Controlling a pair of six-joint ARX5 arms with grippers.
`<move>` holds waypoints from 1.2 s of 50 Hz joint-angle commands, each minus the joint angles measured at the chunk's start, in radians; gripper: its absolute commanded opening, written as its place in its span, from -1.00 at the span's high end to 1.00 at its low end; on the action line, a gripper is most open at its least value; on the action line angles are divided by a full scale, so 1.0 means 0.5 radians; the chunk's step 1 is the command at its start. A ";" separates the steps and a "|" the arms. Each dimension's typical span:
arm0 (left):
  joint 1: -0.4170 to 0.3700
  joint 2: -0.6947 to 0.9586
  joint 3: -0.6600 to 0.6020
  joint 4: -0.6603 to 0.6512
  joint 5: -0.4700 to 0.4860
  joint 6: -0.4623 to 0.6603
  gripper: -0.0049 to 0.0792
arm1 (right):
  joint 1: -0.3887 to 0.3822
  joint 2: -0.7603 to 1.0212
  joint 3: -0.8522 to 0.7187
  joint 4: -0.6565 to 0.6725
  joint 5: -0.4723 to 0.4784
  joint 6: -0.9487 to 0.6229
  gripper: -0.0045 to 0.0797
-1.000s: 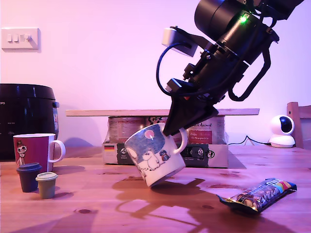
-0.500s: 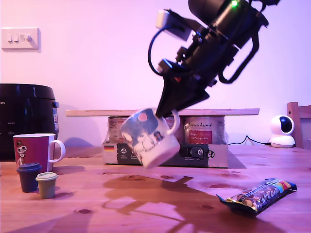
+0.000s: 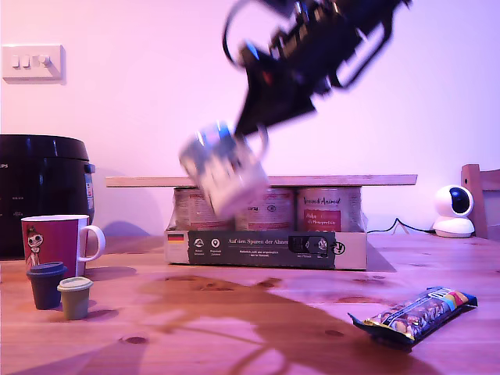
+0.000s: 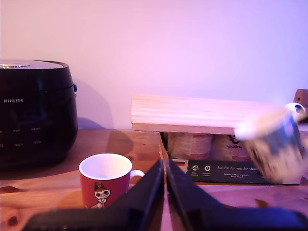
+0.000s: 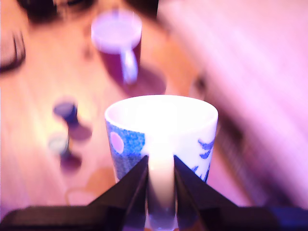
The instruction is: Pick up the blue coffee cup and place it on the shelf behind you
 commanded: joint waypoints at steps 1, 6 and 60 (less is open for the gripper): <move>-0.003 -0.019 0.014 0.008 -0.004 -0.007 0.93 | 0.002 -0.010 0.097 0.053 -0.003 -0.038 0.92; -0.003 -0.019 0.014 0.008 -0.004 -0.007 0.93 | -0.014 -0.010 0.147 0.099 0.056 -0.037 0.92; -0.003 -0.019 0.014 0.008 -0.004 -0.006 0.93 | -0.476 0.373 0.158 1.101 0.620 0.304 0.92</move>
